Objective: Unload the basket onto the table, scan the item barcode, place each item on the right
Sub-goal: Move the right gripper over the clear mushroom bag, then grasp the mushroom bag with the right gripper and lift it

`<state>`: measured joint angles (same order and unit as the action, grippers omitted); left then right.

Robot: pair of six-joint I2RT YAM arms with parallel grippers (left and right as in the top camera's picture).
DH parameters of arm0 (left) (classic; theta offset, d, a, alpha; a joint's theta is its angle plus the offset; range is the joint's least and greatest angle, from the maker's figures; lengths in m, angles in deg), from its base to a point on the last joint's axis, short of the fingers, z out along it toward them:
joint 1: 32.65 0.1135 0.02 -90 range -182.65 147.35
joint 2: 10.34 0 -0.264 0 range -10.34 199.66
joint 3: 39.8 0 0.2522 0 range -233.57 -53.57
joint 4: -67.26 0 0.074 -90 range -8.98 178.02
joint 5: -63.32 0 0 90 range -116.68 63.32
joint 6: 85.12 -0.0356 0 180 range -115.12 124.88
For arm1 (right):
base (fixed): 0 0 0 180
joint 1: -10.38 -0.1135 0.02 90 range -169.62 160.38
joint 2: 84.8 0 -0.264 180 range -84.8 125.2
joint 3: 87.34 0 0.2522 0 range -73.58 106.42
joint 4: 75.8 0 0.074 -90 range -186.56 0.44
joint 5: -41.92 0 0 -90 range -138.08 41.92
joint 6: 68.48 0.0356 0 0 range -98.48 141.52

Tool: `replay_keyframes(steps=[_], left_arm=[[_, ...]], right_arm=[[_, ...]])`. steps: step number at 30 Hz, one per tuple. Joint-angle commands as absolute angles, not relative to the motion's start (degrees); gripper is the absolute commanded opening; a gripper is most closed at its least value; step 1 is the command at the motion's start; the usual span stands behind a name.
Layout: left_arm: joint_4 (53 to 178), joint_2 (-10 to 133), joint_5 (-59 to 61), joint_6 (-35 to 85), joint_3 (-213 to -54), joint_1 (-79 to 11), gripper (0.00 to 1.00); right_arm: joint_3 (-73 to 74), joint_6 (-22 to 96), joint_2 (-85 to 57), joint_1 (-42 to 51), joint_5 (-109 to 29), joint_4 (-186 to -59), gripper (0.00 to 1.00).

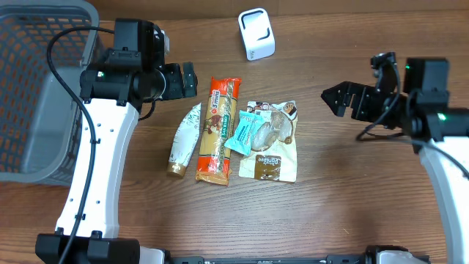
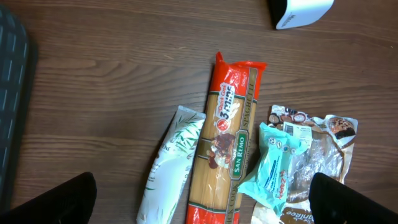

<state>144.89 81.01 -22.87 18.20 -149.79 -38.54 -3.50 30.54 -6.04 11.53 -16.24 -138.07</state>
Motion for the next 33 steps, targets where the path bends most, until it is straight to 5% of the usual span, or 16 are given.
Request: replay_keyframes(steps=[1, 21, 29, 33], left_arm=[[144.9, 80.3, -23.1, 17.3, -150.8, -38.7, 1.00], [144.9, 80.3, -23.1, 17.3, -150.8, -38.7, 1.00], [144.9, 80.3, -23.1, 17.3, -150.8, -38.7, 1.00], [144.9, 80.3, -23.1, 17.3, -150.8, -38.7, 1.00]], right_arm=[[-2.4, 30.1, -3.0, 11.8, -13.5, -137.8, 1.00], [-2.7, 21.3, 23.5, 2.7, -7.8, -139.9, 0.95], [-2.7, 32.3, 30.9, -3.7, -7.4, -129.9, 0.95], [-2.7, 38.6, 36.5, -7.3, -6.8, -125.3, 0.86]])
